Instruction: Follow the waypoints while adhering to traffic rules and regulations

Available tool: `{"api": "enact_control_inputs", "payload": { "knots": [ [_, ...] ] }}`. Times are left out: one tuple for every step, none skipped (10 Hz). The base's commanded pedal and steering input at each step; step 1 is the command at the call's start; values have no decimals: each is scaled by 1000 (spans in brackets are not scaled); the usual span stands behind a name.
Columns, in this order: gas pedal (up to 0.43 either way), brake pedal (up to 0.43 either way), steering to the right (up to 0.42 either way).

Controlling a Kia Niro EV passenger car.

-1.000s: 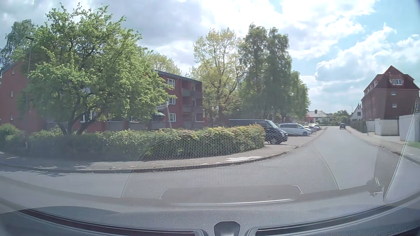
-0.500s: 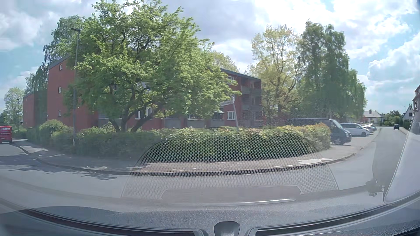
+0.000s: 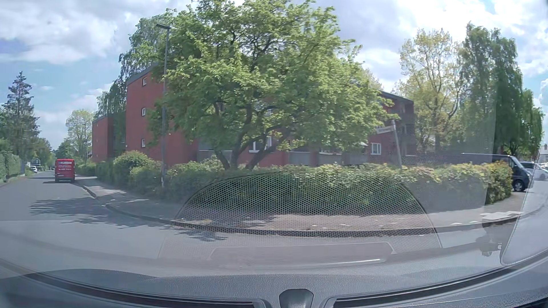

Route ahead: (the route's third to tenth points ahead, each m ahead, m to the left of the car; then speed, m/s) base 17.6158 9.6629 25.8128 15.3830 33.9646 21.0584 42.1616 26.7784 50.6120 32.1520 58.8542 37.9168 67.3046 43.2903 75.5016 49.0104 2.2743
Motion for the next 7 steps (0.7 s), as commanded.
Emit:
{"api": "enact_control_inputs", "payload": {
  "knots": [
    [47,0,-722],
    [39,0,-710],
    [28,0,-695],
    [28,0,-691],
    [28,0,-690],
    [28,0,-672],
    [28,0,-644]
  ]
}}
